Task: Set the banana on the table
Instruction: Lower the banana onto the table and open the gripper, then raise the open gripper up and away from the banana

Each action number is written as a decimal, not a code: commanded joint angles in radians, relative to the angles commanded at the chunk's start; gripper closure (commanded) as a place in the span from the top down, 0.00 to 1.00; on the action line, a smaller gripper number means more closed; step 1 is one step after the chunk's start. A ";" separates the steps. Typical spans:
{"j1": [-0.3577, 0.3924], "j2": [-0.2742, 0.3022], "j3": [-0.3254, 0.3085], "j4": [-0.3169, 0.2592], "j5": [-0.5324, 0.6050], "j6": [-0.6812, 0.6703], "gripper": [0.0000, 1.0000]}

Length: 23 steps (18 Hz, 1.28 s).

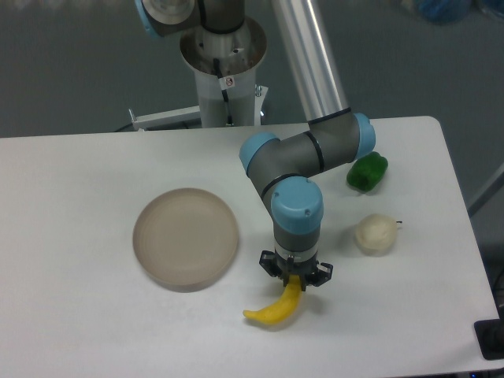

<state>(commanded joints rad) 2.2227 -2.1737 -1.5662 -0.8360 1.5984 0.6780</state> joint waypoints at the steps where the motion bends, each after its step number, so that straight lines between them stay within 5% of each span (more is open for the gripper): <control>1: 0.002 0.000 0.002 -0.002 0.000 0.002 0.55; 4: 0.008 0.006 0.006 -0.003 0.000 0.000 0.58; 7: 0.021 0.023 0.024 -0.011 -0.003 0.000 1.00; 15: 0.113 0.012 0.143 -0.008 -0.002 0.035 1.00; 23: 0.210 0.063 0.120 -0.002 -0.003 0.405 1.00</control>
<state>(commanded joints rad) 2.4327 -2.1108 -1.4466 -0.8376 1.5954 1.0827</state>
